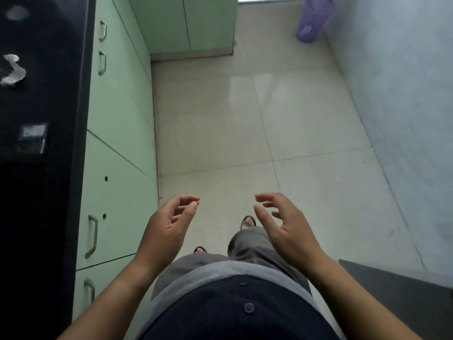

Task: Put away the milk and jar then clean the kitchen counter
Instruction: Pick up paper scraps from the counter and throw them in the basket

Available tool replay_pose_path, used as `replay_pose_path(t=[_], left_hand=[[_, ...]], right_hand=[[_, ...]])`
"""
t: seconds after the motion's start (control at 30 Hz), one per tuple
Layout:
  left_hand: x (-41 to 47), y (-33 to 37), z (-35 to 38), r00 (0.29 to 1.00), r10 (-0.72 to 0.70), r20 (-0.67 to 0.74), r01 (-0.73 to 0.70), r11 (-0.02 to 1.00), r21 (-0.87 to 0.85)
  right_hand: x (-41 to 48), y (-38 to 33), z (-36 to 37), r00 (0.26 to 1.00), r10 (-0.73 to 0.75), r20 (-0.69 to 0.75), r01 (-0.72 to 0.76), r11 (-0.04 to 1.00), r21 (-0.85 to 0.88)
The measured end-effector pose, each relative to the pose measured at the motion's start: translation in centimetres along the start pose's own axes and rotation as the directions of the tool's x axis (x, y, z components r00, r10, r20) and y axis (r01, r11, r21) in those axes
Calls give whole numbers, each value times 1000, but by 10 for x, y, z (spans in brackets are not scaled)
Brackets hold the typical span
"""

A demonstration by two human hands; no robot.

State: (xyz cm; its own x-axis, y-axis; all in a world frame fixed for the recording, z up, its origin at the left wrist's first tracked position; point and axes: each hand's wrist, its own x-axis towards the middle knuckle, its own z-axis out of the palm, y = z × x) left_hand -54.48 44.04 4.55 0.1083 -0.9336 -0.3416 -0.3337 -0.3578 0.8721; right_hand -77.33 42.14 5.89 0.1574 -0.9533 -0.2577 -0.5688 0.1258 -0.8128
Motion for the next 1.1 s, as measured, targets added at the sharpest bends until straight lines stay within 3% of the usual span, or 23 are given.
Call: replay_pose_path(t=[0.13, 0.4, 0.73, 0.93, 1.1], left_hand=[[79, 28, 13, 1000, 18, 22, -19, 997, 74], [231, 105, 20, 991, 44, -126, -36, 997, 69], [354, 108, -44, 955, -56, -290, 60, 998, 5], [436, 114, -151, 904, -70, -421, 72, 997, -11], [463, 101, -239, 816, -119, -566, 149, 989, 7]], right_hand=[[84, 4, -25, 1000, 15, 4, -15, 1000, 9], [259, -20, -90, 996, -77, 42, 76, 997, 23], [441, -93, -60, 943, -190, 274, 219, 973, -77], [570, -198, 6, 866, -347, 359, 394, 917, -65], [634, -284, 78, 700, -493, 517, 591, 806, -32]])
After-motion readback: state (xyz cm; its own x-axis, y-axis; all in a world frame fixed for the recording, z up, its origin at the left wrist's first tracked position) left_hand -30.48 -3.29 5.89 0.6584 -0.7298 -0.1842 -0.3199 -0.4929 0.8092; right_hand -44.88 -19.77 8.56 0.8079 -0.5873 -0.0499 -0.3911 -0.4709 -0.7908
